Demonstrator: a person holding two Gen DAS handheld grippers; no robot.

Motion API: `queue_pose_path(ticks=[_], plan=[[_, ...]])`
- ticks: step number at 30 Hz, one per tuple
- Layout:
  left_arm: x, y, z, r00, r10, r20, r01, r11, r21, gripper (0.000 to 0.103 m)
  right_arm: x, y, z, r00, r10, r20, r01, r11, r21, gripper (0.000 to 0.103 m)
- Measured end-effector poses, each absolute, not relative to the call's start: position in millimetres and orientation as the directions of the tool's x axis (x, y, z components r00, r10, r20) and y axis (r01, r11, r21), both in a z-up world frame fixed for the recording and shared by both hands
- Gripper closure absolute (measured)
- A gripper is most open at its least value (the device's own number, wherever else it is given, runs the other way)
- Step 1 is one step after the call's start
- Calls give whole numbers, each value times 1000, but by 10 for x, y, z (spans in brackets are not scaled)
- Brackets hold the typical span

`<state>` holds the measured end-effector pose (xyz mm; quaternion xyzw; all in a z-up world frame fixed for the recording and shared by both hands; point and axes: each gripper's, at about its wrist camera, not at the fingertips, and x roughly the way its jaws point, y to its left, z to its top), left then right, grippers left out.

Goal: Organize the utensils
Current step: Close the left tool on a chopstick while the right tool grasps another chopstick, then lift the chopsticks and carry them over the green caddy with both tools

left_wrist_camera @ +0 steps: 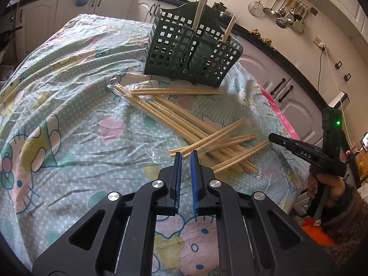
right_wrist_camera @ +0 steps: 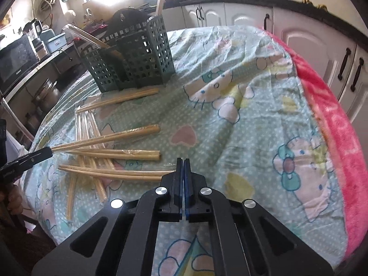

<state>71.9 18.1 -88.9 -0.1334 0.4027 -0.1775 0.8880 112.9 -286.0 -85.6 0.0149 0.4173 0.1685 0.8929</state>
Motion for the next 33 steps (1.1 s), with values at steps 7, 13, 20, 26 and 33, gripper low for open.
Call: queue_pose_path(ticks=[7,13,20,26,33], plan=[[692,235,-750,638,-417,-647,212,903,-373,101,1018,-2850,-654,653,271,-707,-301,950,86,102],[700,246,-589,661,-415,-625,221,904,-367,102,976,-2854,-417,677,313,-666,-319,941,118,102],[777,247,-340,696,-413,-587,231,903,-362,102,911,-2573,-30,703,368,-609,-407,910,80,102],[837,195,-118,720,-413,-558,258,905,-338,102,910,-2265,291,717,412,-563,-482,876,27,102],[923,145,156,740,-425,-522,287,901,-326,102,939,-1996,611,725,461,-513,-541,841,-9,102]])
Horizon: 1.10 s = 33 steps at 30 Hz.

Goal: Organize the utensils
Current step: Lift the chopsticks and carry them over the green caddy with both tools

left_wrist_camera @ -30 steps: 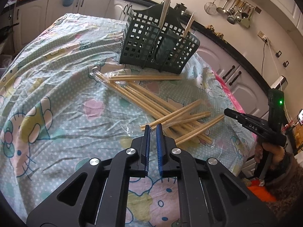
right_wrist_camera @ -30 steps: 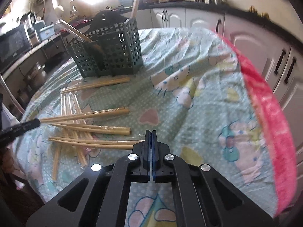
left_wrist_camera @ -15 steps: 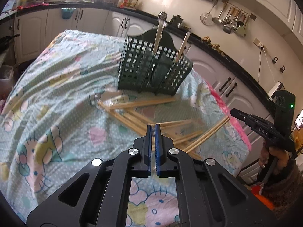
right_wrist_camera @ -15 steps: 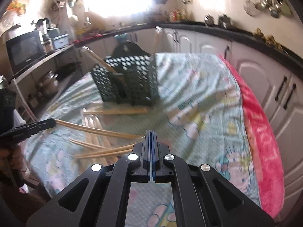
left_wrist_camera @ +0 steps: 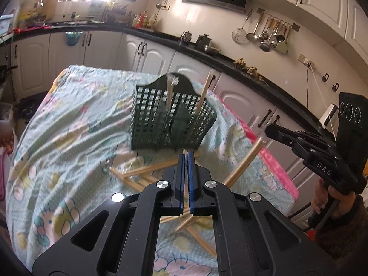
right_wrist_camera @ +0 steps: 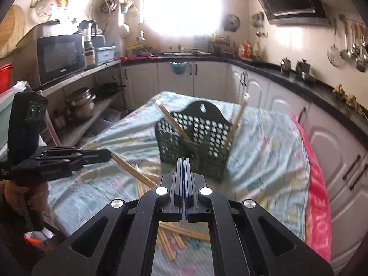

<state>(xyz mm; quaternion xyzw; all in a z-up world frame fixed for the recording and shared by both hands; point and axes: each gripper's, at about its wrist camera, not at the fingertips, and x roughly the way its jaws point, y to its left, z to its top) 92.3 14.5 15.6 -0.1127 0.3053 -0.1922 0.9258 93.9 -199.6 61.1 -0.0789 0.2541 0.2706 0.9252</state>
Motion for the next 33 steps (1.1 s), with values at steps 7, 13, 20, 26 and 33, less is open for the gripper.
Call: queue_pose_path(ticks=[7,13,20,26,33], plan=[[999,67,465,761,-441,-476,326,894,-308,102,954,-1856,916,742,482,-466,-569,820,-57,102],[1037,4,731,780,-451,-434,352,890,-290,103,965,-1801,1208,768,487,-417,-572,813,-104,102],[1076,-24,1054,804,-459,-379,375,885,-276,103,1023,-1832,1466,793,489,-364,-559,821,-117,102],[1123,-50,1328,821,-467,-328,390,879,-275,103,1075,-1872,1641,811,486,-327,-544,831,-114,102],[1220,-74,1644,846,-460,-269,395,880,-264,103,1174,-1913,1888,834,473,-284,-521,844,-124,102]])
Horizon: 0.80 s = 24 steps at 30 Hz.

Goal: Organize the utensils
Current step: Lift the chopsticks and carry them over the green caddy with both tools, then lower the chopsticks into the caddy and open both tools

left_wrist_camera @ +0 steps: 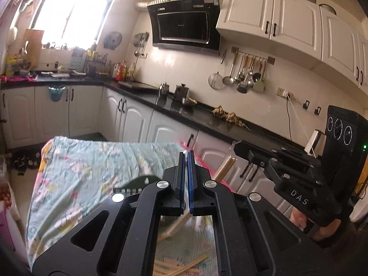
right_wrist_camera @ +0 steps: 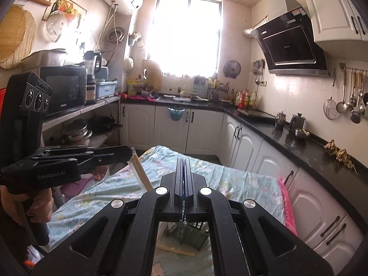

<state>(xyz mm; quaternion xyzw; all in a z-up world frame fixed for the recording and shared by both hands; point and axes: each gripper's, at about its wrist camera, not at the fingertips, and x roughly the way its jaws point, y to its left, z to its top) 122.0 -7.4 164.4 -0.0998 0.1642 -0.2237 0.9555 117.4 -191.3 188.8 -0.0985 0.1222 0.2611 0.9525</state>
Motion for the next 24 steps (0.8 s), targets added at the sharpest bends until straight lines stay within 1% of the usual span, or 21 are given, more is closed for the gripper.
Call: queue_pose_path(ticks=[7,12,19,24], plan=[[1359,-103,1894,861,-451,-236,396,884,-248,103,1342,-1933,2158,858,455,-238,-493,860,-133,102],[1462,-114,1957,865,-448,-224,395,885,-246,103,1508,-1967,2266,872,437,-222,-470,873,-127,102],[1624,-98,1886,871,-432,-233,377,893,-245,103,1727,-1977,2227,874,425,-235,-458,883,-107,102],[1751,-73,1744,866,-426,-261,361,895,-260,103,1912,-1968,2127,875,407,-262,-445,889,-106,102]])
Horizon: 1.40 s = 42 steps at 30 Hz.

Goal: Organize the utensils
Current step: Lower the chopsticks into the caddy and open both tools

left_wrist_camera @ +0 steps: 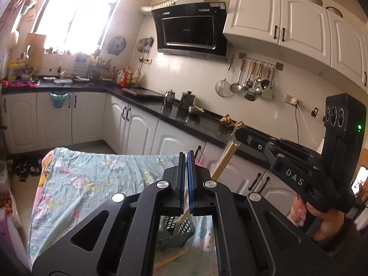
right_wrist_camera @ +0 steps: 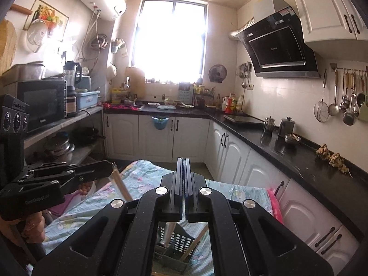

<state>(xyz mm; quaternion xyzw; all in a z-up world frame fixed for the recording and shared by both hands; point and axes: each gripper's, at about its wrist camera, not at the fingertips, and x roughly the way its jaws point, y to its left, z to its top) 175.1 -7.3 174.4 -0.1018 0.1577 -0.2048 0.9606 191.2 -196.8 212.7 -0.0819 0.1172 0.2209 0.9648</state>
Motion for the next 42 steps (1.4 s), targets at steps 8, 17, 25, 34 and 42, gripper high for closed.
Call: queue_pose_path(ticks=[8,17,25,34,42], plan=[[1924,-11,1470,855,-421,-302,332,893,-303,103,2192,-2015,1846,869,368,-332,-414,907,-81,102],[2070,-37,1217,843,-430,-323,321,884,-339,102,2351,-1975,1487,838,363,-407,-416,908,-47,102],[2200,-96,1007,832,-430,-350,313,885,-344,102,2423,-1885,1222,803,372,-465,-428,904,-15,102],[2176,-50,932,835,-403,-374,291,901,-322,76,2327,-1814,1119,798,369,-476,-431,902,-23,73],[1932,152,1039,865,-365,-343,257,911,-322,47,2130,-1853,1184,822,364,-438,-425,904,-47,56]])
